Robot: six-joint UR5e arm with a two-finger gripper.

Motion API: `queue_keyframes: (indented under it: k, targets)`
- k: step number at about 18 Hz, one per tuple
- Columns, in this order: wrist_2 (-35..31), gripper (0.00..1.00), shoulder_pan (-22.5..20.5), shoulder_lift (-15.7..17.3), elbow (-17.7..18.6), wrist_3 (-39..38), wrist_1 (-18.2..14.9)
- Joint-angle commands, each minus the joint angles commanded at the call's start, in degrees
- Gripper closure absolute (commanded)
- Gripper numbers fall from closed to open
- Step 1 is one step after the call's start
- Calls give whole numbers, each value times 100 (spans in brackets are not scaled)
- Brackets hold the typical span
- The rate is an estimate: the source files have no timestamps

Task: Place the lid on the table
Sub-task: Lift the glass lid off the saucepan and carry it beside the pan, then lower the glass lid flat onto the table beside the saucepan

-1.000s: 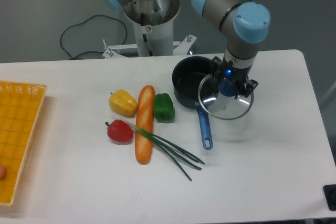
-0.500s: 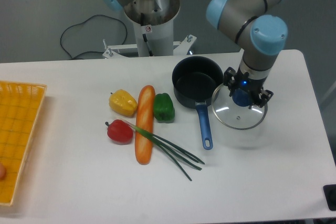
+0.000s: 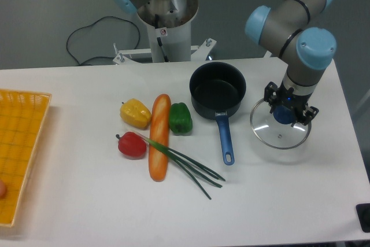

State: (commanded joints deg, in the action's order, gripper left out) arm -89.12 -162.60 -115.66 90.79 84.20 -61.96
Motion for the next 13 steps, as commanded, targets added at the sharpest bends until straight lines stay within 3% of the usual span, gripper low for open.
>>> queue_keyframes:
  k: [8, 13]
  targets:
    - [0, 44, 0, -378, -88, -18, 369]
    - [9, 44, 26, -457, -123, -35, 395]
